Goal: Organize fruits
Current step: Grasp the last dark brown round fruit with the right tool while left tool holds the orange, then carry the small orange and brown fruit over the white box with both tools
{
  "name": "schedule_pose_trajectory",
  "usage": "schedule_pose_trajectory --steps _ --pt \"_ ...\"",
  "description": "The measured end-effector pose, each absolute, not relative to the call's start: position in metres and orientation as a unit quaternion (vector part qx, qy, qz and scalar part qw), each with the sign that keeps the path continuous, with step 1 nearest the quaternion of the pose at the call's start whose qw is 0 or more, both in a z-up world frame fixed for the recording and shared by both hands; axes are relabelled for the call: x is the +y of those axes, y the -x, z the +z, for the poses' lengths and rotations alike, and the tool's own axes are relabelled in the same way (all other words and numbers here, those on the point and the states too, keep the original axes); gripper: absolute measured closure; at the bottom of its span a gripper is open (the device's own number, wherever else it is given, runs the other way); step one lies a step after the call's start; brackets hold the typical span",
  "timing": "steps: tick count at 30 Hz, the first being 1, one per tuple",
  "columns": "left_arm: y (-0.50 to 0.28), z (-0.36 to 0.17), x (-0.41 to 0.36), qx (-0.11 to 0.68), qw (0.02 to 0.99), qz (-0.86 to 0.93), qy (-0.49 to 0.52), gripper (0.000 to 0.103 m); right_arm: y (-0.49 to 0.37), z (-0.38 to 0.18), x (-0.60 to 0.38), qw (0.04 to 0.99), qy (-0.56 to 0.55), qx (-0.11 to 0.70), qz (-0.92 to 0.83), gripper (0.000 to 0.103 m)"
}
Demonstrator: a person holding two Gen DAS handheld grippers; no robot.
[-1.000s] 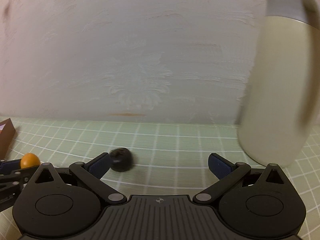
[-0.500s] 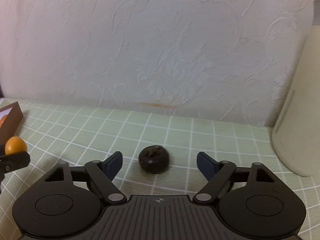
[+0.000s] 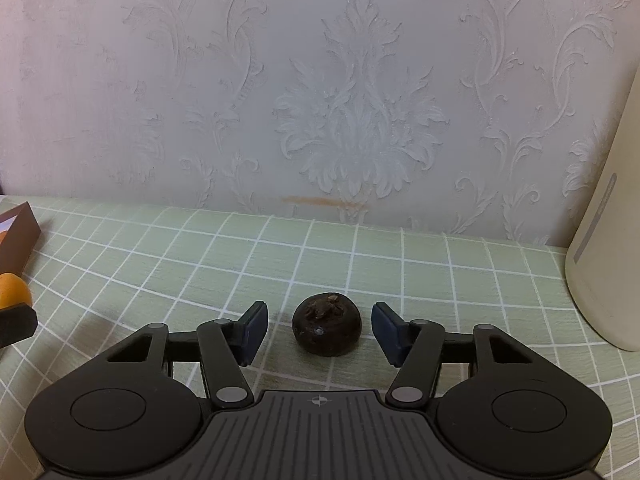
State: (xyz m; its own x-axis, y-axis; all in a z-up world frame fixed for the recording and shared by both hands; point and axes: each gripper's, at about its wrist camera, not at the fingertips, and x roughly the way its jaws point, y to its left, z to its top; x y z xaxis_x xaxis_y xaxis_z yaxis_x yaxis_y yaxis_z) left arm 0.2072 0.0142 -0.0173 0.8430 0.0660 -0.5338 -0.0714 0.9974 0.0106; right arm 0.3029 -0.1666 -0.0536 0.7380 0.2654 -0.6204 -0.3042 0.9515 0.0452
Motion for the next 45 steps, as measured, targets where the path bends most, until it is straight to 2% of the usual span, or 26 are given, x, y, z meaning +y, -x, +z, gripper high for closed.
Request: schedule_pose_trajectory --steps 4,6,7,8,23,45 --pt "-0.206 -0.017 0.015 0.278 0.960 0.036 0.005 0.081 -0.305 -0.056 -0.164 0.930 0.031 0.334 0.154 0.045" --pt "-0.205 -0.016 0.014 0.278 0.960 0.036 0.005 0.081 -0.307 -0.058 -0.163 0.928 0.032 0.338 0.152 0.054" --pt "-0.205 -0.016 0.015 0.278 0.960 0.036 0.005 0.081 -0.308 -0.058 -0.163 0.928 0.031 0.340 0.150 0.064" --pt "-0.205 -0.015 0.015 0.278 0.960 0.037 0.005 0.081 -0.309 -0.058 -0.163 0.928 0.030 0.341 0.149 0.065" --pt "-0.193 -0.004 0.015 0.266 0.963 0.033 0.011 0.081 -0.293 -0.032 -0.174 0.933 0.020 0.328 0.144 0.066" --pt "-0.093 0.033 0.049 0.233 0.969 0.088 0.006 0.081 -0.199 0.052 -0.125 0.942 0.036 0.255 0.213 0.065"
